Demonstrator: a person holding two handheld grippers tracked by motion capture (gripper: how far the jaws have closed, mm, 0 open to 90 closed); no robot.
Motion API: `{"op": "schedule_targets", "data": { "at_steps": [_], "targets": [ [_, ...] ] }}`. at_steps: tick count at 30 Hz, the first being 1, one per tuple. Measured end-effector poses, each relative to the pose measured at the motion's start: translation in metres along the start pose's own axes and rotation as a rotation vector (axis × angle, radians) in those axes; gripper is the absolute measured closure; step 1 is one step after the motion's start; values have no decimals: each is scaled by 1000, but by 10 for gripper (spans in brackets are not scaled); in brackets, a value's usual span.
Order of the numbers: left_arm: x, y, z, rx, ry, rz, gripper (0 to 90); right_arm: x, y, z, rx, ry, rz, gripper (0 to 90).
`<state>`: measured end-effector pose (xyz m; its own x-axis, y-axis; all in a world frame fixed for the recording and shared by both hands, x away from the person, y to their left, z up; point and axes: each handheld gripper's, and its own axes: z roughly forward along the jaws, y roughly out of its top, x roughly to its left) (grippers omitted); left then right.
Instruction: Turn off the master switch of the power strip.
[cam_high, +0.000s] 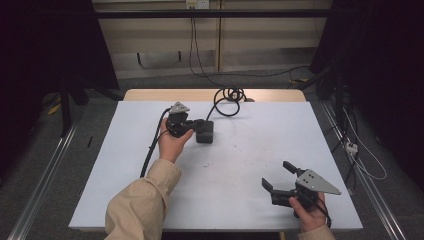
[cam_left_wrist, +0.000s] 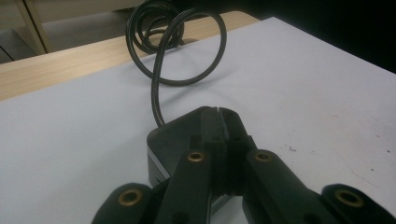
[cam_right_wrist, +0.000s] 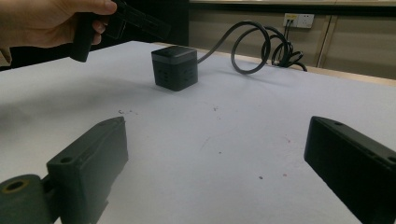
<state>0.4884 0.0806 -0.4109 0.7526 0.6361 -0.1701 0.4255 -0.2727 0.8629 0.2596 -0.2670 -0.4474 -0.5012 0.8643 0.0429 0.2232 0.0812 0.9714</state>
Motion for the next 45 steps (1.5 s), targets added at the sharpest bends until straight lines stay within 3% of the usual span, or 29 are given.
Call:
{"op": "schedule_targets", "data": {
  "at_steps": [45],
  "targets": [
    [-3, -6, 11, 52, 8, 35, 900, 0, 0, 1, 5, 4, -2, 58]
  ]
}}
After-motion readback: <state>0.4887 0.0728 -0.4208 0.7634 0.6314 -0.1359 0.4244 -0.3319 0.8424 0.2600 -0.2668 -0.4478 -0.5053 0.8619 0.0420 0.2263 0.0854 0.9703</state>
